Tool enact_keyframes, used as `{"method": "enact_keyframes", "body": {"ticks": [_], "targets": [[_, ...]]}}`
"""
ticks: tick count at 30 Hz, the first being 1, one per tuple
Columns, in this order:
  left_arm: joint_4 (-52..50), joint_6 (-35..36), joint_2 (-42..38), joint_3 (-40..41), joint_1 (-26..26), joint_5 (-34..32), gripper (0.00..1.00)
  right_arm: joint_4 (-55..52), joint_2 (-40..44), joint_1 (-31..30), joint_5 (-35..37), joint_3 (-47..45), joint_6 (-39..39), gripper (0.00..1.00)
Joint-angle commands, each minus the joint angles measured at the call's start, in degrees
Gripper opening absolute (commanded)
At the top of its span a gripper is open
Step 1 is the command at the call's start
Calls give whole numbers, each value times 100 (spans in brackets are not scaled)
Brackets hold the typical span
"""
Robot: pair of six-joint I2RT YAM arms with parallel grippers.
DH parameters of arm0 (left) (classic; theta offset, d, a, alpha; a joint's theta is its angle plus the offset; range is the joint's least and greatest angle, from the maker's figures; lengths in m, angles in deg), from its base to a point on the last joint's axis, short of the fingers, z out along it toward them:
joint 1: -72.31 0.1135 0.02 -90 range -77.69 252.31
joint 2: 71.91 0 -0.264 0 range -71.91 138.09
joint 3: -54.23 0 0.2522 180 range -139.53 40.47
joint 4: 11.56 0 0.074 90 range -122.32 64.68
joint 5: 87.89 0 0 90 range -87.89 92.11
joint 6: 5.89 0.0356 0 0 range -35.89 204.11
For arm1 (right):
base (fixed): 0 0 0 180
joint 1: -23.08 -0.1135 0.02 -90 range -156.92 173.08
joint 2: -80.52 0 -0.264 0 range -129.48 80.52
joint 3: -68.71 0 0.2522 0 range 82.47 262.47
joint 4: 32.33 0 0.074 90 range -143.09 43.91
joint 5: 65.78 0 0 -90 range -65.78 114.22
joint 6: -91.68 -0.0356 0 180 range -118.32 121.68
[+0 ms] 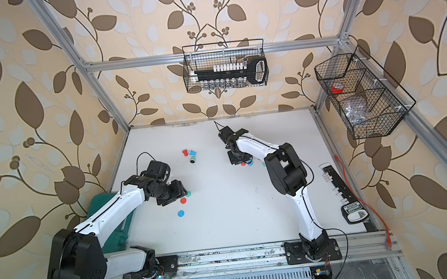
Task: Close the stamp cap
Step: Move the stamp at the center of the board, then pick up the stamp from the center of the board.
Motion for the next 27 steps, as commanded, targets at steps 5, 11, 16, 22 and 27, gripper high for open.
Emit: {"method": "enact_keyframes", "body": {"ticks": [5, 11, 16, 22, 27], "targets": [[80, 224, 199, -445, 266, 148, 62, -354, 660, -73, -48, 335, 72, 37], [154, 516, 1252, -1595, 732, 286, 62, -461, 1349, -81, -110, 219, 89, 43], [82, 692, 2706, -3360, 791, 183, 65, -413, 1687, -83, -393, -25, 30, 46], [-400, 786, 4506, -5501, 975, 115, 65, -295, 1917, -21, -535, -463, -7, 46], [-723, 871, 5341, -6539, 975, -271, 65, -141, 2082, 165, -674, -843, 14, 46]]}}
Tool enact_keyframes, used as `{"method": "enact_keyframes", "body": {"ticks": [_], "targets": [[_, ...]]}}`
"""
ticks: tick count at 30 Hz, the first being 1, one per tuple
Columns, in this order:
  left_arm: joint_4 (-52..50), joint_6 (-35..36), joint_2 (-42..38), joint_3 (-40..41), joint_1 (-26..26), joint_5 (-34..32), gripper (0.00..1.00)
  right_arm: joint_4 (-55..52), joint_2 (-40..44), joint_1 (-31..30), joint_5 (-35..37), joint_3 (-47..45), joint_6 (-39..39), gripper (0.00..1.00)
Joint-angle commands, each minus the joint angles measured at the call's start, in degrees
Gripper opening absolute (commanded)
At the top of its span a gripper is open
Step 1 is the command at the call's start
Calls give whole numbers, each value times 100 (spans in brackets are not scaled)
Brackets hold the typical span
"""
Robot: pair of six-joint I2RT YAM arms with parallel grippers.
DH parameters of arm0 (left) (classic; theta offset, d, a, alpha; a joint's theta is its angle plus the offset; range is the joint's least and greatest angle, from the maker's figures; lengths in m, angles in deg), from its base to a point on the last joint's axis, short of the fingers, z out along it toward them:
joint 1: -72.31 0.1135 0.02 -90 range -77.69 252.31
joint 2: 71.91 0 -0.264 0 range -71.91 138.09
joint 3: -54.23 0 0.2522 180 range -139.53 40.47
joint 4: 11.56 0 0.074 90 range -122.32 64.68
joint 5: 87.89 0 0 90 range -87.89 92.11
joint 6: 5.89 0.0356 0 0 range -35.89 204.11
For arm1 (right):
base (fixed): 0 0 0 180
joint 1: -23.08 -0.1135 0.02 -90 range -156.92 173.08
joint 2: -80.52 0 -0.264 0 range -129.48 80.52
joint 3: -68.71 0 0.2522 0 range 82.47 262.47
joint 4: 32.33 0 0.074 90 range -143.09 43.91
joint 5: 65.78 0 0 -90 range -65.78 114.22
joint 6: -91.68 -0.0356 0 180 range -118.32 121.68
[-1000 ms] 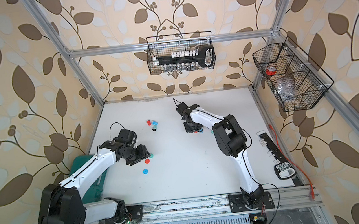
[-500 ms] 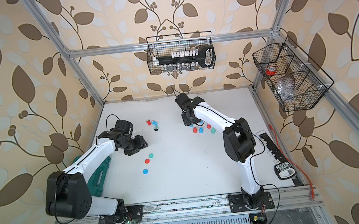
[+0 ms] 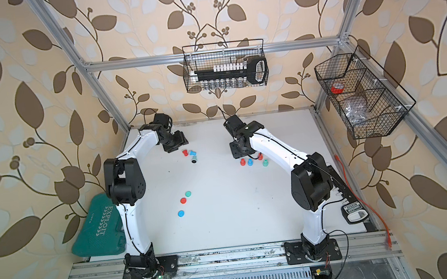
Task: Close the stamp cap
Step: Pick up the stamp from the center of the board.
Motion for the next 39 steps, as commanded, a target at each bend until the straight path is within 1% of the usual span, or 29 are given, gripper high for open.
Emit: {"method": "enact_keyframes", "body": {"ticks": [1, 3, 10, 11, 16, 21, 29, 31, 33, 39], "targets": [[-498, 172, 248, -539, 72, -313, 65, 96, 254, 141, -147, -197, -23, 46], [-629, 99, 433, -749, 66, -432, 65, 122, 262, 212, -186, -256, -5, 46], [-614, -91, 615, -844, -33, -547, 65, 209, 195, 308, -284, -295, 13, 47], [-646, -107, 652, -1049, -63, -609, 64, 227, 176, 311, -305, -295, 13, 47], [-659, -271, 802, -1098, -143, -728, 63, 272, 157, 326, -356, -370, 8, 46], [-828, -335, 1035, -1317, -253, -873, 61, 324, 232, 376, -384, -521, 10, 47], [-811, -469, 1172, -1240, -312, -1038, 61, 403, 326, 489, -462, -739, 30, 46], [-800, -481, 1238, -1296, -312, -1038, 59, 412, 347, 508, -482, -780, 38, 46], [-855, -479, 1311, -1383, -312, -1088, 54, 421, 368, 526, -483, -818, 60, 47], [-950, -518, 1434, -1443, -312, -1163, 50, 447, 395, 597, -539, -910, 74, 46]]}}
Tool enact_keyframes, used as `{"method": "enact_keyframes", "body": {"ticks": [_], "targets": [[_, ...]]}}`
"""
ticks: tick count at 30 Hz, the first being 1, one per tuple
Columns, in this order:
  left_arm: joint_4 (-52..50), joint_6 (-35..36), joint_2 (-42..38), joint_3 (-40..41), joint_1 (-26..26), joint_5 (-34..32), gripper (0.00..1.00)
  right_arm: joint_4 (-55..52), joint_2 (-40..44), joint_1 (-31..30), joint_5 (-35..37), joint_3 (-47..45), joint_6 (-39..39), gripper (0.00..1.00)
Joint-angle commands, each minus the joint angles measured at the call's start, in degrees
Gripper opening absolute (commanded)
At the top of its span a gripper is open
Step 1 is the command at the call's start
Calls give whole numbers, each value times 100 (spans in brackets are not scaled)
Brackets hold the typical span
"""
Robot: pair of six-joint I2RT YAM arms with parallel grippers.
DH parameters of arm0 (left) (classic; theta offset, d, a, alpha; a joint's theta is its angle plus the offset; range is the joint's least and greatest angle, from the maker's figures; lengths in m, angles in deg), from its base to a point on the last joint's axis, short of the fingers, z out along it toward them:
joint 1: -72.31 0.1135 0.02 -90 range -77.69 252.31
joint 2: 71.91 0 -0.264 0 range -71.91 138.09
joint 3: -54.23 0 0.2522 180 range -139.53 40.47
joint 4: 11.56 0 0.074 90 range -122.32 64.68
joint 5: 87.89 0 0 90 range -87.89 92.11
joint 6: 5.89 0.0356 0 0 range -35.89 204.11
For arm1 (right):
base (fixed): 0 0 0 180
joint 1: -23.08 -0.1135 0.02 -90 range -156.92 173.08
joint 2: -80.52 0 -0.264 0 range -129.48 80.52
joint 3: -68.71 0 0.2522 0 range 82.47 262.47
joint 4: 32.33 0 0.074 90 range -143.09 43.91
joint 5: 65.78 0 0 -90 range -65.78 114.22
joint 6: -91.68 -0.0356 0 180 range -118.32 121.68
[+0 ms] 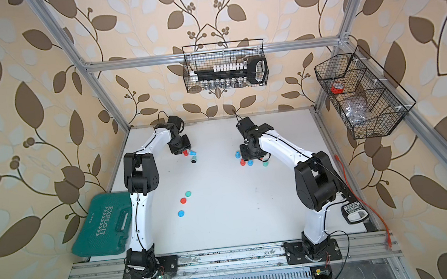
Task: Close the stamp cap
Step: Pick up the stamp from the center of the board.
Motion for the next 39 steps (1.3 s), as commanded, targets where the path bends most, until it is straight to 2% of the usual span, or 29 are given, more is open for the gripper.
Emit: {"method": "enact_keyframes", "body": {"ticks": [1, 9, 15, 20, 23, 27, 29, 31, 34, 39], "targets": [[-189, -53, 84, -147, -30, -147, 49, 41, 178, 41, -93, -116, 57, 46], [-205, -84, -5, 29, -76, -172, 36, 37, 129, 52, -139, -53, 45, 46], [-206, -56, -16, 64, -74, -108, 19, 21, 167, 55, -147, -41, 59, 46], [-240, -115, -405, 311, -58, -102, 16, 51, 331, 81, -342, -79, 54, 47], [-286, -290, -1034, 776, 20, -8, 17, 108, 510, 142, -879, -31, 21, 51], [-465, -824, -2225, 1632, 26, 510, 19, 901, 1099, 237, -2618, -402, -127, 60], [-261, -1213, -2930, 2377, -48, 829, 20, 1639, 1488, 104, -3124, -947, -555, 61], [38, -1779, -3678, 3238, -78, 1115, 19, 2199, 1773, -260, -3196, -1524, -917, 61], [479, -2687, -4526, 4310, -127, 1448, 17, 2805, 2071, -967, -2927, -2292, -1336, 60], [684, -3789, -5477, 5192, -566, 1422, 17, 3975, 2496, -1857, -2351, -3086, -2386, 58]]}}
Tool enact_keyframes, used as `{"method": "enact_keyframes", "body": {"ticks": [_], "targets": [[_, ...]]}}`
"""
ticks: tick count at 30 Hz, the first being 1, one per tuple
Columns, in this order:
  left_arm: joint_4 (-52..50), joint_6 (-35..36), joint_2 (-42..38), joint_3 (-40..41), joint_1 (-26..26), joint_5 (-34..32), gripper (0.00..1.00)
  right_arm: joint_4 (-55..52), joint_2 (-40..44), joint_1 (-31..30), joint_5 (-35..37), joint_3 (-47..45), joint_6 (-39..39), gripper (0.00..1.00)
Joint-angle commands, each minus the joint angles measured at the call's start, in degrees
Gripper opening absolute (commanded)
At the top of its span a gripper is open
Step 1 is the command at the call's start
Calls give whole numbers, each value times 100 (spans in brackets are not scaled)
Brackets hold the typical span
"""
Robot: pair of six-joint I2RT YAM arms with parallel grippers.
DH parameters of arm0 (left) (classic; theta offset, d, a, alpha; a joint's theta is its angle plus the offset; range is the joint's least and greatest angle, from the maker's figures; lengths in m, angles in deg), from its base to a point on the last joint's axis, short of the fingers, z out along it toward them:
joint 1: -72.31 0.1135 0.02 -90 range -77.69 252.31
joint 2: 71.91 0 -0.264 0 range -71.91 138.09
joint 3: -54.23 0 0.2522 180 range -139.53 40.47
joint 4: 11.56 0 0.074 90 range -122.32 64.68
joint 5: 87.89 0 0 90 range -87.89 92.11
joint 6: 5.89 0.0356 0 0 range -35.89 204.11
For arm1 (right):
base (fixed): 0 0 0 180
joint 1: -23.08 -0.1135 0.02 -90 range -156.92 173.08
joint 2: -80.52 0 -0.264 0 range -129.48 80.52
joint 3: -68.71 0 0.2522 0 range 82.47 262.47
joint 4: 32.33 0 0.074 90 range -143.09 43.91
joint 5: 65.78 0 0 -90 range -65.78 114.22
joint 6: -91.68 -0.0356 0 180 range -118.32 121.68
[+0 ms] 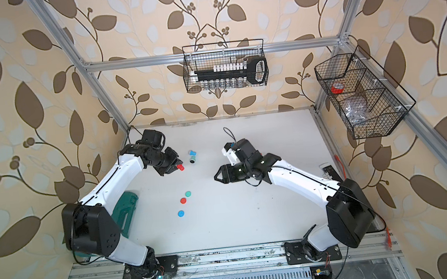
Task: Close the stamp cap
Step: Pick up the stamp from the center of the board.
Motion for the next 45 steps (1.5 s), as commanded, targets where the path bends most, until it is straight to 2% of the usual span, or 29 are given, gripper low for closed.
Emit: {"method": "enact_keyframes", "body": {"ticks": [1, 5, 9, 15, 21, 27, 34, 45], "targets": [[323, -1275, -380, 522, -315, 150, 18, 1087, 282, -429, 392, -274, -887, 58], [366, -2196, -1154, 1043, -637, -137, 17, 1357, 328, -885, 802, -396, -1251, 57], [378, -3134, -1802, 1513, -974, -434, 17, 1924, 679, -1248, 1565, -868, -1740, 53], [325, -3915, -2334, 1728, -1449, -784, 16, 2135, 551, -1540, 1736, -880, -1910, 51], [368, -4172, -2359, 1720, -1887, -938, 17, 2223, 271, -1779, 1752, -622, -1902, 51], [277, -4268, -2404, 1653, -2092, -1011, 17, 2302, 116, -1828, 1841, -561, -1807, 51], [302, -4404, -2483, 1721, -2191, -1016, 17, 2409, -84, -1831, 1789, -442, -1800, 50], [368, -4496, -2529, 1773, -2274, -956, 16, 2512, -196, -1833, 1797, -386, -1752, 42]]}}
